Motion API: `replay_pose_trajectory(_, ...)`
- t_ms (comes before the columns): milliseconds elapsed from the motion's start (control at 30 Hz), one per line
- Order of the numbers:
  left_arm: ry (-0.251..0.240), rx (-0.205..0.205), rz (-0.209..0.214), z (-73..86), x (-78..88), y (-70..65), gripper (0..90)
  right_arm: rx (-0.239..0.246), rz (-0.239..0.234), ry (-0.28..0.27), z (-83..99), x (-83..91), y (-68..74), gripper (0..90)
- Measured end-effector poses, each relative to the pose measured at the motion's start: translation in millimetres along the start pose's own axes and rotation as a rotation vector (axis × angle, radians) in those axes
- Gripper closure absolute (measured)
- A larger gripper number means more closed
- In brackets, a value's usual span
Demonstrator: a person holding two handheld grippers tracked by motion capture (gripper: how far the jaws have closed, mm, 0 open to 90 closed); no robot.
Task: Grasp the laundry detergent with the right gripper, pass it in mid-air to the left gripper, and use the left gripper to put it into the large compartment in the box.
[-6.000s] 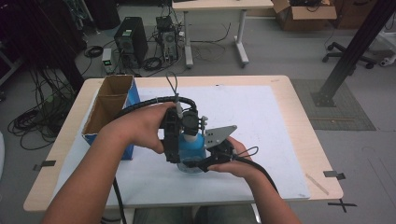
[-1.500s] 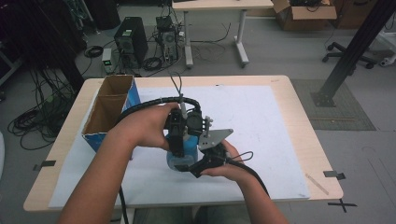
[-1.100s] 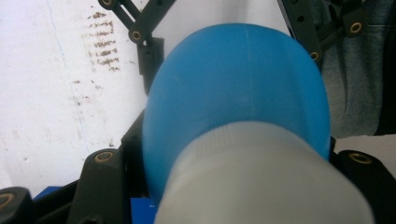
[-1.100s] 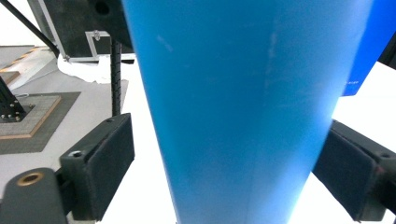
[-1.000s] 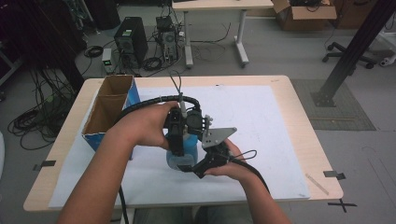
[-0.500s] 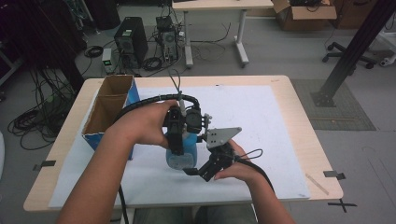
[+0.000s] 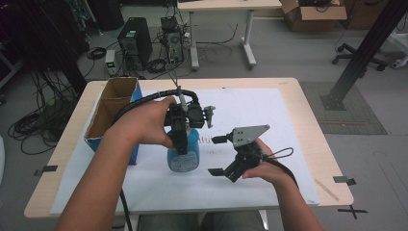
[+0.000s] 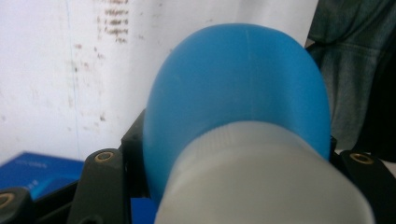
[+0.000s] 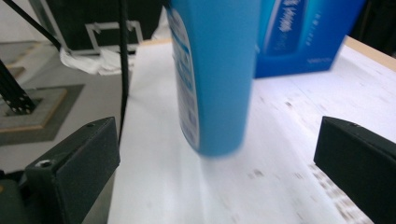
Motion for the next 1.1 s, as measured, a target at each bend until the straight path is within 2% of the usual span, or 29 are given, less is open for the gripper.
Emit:
replay_pose_trajectory(133,0.005,0.117,-0.001,2.4,5.8,8.2,39.2,0.009,0.042,0.058,-1.9,17.5,-5.9,0.3)
replay_pose_trajectory(167,0.007,0.175,-0.009,3.9,9.9,12.2,39.2,0.010,0.064,0.096,-3.5,25.6,-8.8,0.4)
replay_pose_trajectory(200,0.007,0.175,-0.009,3.9,9.9,12.2,39.1,0.010,0.064,0.096,-3.5,25.6,-8.8,0.4)
replay_pose_trajectory(233,0.005,0.201,-0.013,4.6,12.0,13.7,39.1,0.018,0.078,0.136,-5.1,33.2,-12.2,0.5)
replay_pose_trajectory(300,0.007,0.247,-0.013,6.6,17.1,17.7,39.1,0.026,0.088,0.156,-6.1,36.6,-13.9,0.5)
replay_pose_trajectory(333,0.002,0.292,-0.013,8.9,22.6,21.9,39.1,0.027,0.101,0.199,-8.1,42.5,-17.1,0.7)
replay_pose_trajectory(367,0.001,0.312,-0.013,10.3,25.5,24.0,39.1,0.026,0.102,0.223,-9.3,45.2,-18.8,1.0)
replay_pose_trajectory(400,0.001,0.312,-0.013,10.3,25.5,24.0,39.1,0.026,0.102,0.223,-9.3,45.2,-18.8,1.0)
replay_pose_trajectory(433,-0.001,0.364,-0.019,13.5,31.4,28.1,39.1,0.031,0.102,0.278,-11.9,49.9,-21.8,1.2)
replay_pose_trajectory(467,-0.001,0.364,-0.019,13.5,31.4,28.1,39.1,0.031,0.102,0.278,-11.9,49.9,-21.8,1.2)
replay_pose_trajectory(633,0.002,0.450,-0.044,22.9,48.5,37.8,39.2,0.047,0.108,0.410,-19.5,59.3,-27.4,1.9)
replay_pose_trajectory(800,0.011,0.519,-0.057,34.1,66.4,48.2,39.2,0.051,0.106,0.465,-21.8,63.2,-30.4,2.2)
replay_pose_trajectory(1100,-0.015,0.705,-0.078,56.3,102.0,60.3,39.1,0.057,0.109,0.512,-24.2,69.7,-31.7,2.4)
Point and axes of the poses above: each handheld gripper's, and its own axes: x roughly backward along the jaws, z roughly out of its underside, y roughly to its left, the point moved 1 cm from there along -x, roughly forward along the jaws, and after that the axes turned 3 degrees about -y, right-handed, at the moved point
